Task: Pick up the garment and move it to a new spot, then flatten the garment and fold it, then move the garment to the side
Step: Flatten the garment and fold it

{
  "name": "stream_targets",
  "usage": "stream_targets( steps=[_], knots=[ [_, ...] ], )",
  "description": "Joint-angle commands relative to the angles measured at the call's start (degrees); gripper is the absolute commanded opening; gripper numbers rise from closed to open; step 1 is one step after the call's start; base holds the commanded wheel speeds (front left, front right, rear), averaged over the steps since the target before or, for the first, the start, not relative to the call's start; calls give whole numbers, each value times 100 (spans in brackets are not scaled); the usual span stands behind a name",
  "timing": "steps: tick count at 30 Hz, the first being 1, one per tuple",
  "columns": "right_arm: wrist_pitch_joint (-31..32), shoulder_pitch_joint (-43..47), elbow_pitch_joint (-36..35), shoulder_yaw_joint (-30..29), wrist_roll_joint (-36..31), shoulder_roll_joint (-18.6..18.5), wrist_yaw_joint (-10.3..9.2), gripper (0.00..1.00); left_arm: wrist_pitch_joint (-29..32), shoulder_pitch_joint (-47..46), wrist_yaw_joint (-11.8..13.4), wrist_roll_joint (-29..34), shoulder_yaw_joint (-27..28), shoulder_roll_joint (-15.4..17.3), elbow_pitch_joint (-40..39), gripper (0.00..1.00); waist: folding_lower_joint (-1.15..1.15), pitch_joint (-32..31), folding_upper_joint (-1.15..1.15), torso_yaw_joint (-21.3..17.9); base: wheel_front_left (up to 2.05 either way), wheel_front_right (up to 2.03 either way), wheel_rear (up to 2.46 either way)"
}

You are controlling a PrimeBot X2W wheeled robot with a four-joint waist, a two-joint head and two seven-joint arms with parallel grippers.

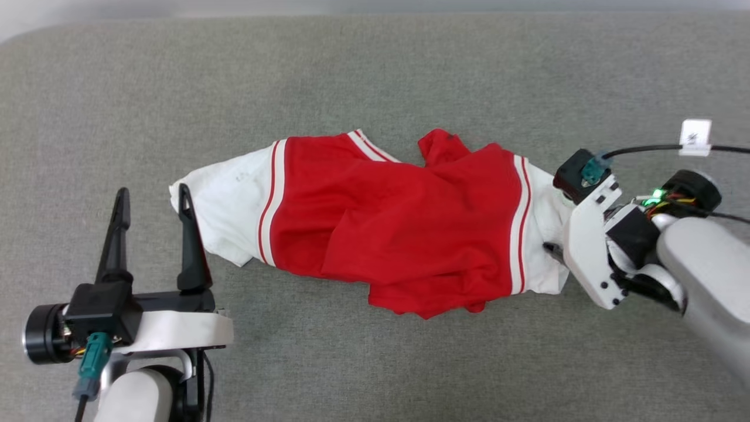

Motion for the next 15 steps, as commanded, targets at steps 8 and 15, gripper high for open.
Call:
stream_targets(
  steps=[8, 15],
  knots=[
    [-838, 35, 560, 585, 238, 212, 3, 0, -14, -68, -400, 327, 363, -372, 250, 100, 0, 40, 0, -23, 0, 0, 0],
    [-1593, -201, 652, 115, 509, -286, -6, 0, -14, 31, -646, 508, 649, -520, 374, 100, 0, -152, 0, -180, 0, 0, 0]
  ],
)
